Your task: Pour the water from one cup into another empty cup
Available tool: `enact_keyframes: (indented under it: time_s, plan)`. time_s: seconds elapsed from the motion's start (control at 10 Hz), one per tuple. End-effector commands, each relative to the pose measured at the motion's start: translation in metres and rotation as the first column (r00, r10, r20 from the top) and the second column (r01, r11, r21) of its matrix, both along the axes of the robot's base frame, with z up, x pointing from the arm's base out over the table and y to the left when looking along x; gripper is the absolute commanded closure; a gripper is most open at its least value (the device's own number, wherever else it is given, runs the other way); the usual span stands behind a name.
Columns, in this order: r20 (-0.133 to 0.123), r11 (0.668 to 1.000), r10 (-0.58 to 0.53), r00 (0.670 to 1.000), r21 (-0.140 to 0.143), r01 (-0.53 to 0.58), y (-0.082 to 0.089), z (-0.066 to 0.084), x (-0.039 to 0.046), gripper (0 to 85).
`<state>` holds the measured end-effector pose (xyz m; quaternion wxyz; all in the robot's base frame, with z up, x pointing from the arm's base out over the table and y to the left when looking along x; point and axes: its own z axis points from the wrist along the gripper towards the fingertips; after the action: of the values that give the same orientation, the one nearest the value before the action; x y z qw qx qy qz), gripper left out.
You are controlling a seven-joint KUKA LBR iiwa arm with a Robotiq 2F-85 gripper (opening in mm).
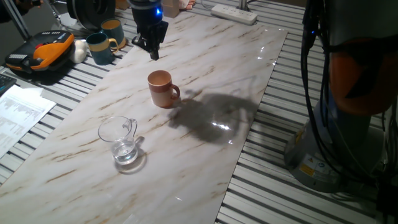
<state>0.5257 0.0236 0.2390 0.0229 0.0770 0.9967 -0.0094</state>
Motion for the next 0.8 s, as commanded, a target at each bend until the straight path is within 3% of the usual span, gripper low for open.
enact_keyframes:
  time_s: [0.0,0.2,0.7]
  plan:
    - [0.003,1.0,-0.021,1.0,-0.014,0.021,0.001,0.0,0.0005,85.0]
    - [0.019,0.997,-0.076,0.997,-0.012,0.076,0.007,0.003,0.003,85.0]
    - [0.011,0.97,-0.238,0.971,0.062,0.237,0.019,0.005,0.0053,85.0]
